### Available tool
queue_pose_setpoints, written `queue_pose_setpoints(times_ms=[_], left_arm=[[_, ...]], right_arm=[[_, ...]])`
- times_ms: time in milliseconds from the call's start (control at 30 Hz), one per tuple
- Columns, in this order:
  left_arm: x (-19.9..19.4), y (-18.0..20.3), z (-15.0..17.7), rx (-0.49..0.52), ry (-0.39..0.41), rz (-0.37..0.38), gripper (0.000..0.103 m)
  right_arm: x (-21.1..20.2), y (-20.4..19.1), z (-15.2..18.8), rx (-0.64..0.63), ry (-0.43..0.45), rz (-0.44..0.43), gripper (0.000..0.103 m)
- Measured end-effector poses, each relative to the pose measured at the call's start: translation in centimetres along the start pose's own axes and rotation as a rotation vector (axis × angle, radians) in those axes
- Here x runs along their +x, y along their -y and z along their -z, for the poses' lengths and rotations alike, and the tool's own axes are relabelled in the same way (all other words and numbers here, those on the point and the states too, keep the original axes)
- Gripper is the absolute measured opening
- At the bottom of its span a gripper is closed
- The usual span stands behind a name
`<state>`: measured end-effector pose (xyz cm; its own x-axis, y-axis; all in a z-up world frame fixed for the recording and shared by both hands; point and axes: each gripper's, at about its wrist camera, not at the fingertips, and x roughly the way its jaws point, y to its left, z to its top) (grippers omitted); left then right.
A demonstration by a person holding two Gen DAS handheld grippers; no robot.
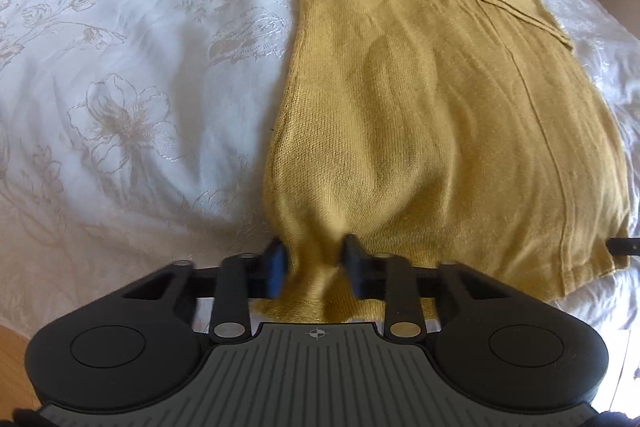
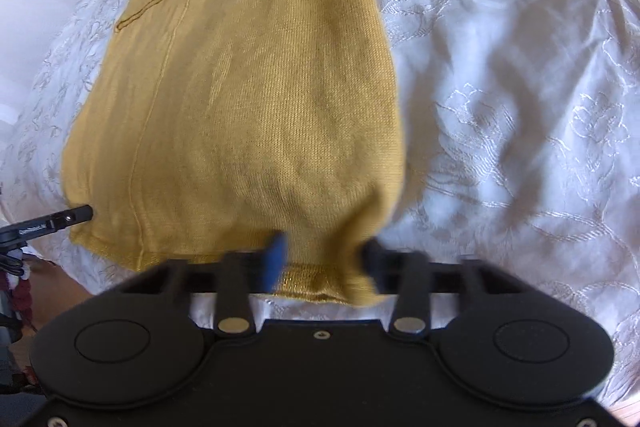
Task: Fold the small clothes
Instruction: 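Close both grippers on the sweater hem, then lift the hem with both grippers, fold it onto the collar, open both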
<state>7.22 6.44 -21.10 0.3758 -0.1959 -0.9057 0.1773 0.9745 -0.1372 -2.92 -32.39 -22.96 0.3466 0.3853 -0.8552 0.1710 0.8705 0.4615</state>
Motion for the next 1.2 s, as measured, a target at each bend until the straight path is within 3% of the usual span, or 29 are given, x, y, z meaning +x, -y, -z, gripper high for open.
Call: queue_pose_setpoints(times_ms=[100, 333, 633, 933, 1200], left_arm=[[-0.7, 0.2, -0.2, -0.007, -0.002, 0.015, 0.008], [-4.2, 0.3, -2.4, -0.088, 0.089, 0.050, 0.006], [-6.6, 1.4, -9.6, -0.146, 0.232, 0.076, 0.006], [-6.2, 2.8, -14.4, -0.164, 0.291, 0.060, 0.006], [-5.6, 2.9, -18.1, -0.165, 0.345, 0.080, 0.006]], right_arm=[[-1.1, -0.2, 0.1, -0.028, 0.009, -0.011, 0.017], [-4.5, -1.5, -1.9, -0.019, 0.109, -0.110, 0.014], [-5.8, -1.6, -9.7, -0.026, 0.230, -0.189, 0.014], [-6.8, -1.4, -18.0, -0.174, 0.158, -0.213, 0.014], [-7.9, -1.7, -22.3, -0.120, 0.234, -0.208, 0.014]])
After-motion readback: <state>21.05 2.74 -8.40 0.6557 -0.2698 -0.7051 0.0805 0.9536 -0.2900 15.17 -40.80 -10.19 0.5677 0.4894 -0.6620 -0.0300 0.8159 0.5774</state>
